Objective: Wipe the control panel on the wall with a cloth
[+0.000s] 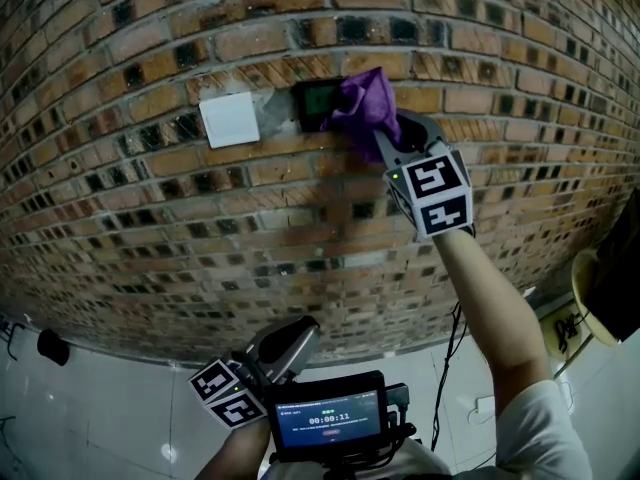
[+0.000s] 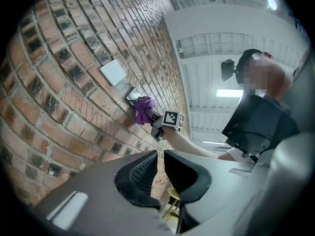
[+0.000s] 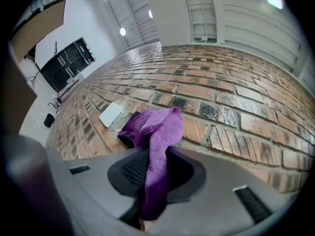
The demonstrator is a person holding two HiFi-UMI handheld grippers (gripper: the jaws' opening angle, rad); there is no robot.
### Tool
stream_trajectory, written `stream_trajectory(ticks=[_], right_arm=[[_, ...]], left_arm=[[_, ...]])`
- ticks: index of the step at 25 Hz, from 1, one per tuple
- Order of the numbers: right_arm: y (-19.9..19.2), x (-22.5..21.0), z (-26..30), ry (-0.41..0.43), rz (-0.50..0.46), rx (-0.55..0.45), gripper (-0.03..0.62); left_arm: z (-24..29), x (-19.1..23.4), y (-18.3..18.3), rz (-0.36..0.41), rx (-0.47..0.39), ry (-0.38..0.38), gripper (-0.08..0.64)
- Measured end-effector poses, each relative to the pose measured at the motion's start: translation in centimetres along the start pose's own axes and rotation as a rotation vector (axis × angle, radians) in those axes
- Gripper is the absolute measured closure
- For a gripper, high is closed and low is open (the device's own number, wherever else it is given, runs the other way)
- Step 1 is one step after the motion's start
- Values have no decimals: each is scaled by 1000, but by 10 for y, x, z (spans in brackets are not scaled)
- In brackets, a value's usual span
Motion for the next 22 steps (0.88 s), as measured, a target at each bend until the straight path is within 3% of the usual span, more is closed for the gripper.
stream_trajectory(ticks=[22], right_arm=[[-17, -8, -52, -33, 32, 37, 506]], left_arm=[[-3, -5, -8, -16, 11, 6, 529]])
Point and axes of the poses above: the fingertips, and each gripper's own axes: z forward along the fingers, x to its left, y out of its top, the point moved 7 cm from there along -z, backward along the fingers, and after that the axes turned 8 degrees about -z, right-handed, at the moved point
